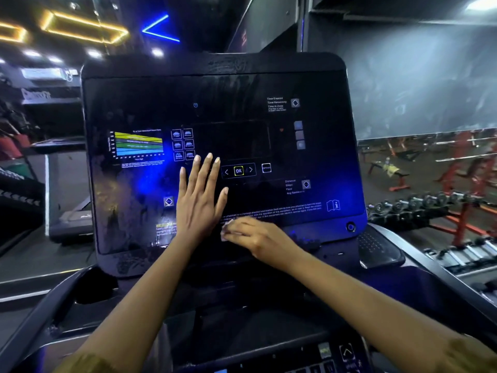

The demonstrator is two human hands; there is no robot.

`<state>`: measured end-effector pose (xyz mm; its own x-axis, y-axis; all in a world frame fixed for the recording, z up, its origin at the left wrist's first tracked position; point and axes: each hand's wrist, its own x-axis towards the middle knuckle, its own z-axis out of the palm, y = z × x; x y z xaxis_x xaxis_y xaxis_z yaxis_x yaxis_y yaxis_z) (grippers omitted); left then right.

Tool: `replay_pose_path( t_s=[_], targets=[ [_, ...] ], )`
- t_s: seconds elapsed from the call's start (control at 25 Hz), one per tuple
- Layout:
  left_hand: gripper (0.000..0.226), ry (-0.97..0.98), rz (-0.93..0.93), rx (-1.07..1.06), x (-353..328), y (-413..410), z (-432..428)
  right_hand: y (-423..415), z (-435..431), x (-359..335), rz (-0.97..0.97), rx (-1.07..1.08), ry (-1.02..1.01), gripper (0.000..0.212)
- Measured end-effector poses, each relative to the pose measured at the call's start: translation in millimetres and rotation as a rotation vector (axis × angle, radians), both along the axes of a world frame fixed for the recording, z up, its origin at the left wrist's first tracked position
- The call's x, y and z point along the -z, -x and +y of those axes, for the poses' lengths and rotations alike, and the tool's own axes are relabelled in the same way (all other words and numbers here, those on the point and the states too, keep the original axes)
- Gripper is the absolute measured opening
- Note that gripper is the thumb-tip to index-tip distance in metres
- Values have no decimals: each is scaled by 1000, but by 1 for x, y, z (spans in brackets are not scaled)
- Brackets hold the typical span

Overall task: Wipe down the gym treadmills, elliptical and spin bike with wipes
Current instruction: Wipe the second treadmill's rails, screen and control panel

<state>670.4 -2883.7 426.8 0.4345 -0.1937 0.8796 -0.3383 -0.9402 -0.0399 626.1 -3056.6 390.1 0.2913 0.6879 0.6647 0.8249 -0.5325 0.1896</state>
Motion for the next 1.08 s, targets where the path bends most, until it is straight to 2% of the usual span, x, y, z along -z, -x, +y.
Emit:
replay_pose_path(
  t_s=[0.28, 0.44, 0.6, 0.68, 0.84, 1.08],
  targets=[
    [60, -73, -24, -83, 5, -4, 0, 2, -78, 20, 23, 118, -35, 38],
    [61, -69, -11, -97, 6, -3, -1, 5, -129, 17, -38, 238, -194, 36],
    [61, -68, -1, -111, 7, -3, -2, -18, -86, -50, -216, 254, -404, 33],
    [62, -75, 3, -121, 7, -2, -3, -46, -51, -93, -254, 240, -432, 37],
    [61, -84, -6, -134, 6, -2, -3, -79, -17, -122, -214, 300, -373, 37],
    [61, -74, -24, -113, 8, -3, -2, -37, -37, -27, -273, 171, -71, 34]
  ],
)
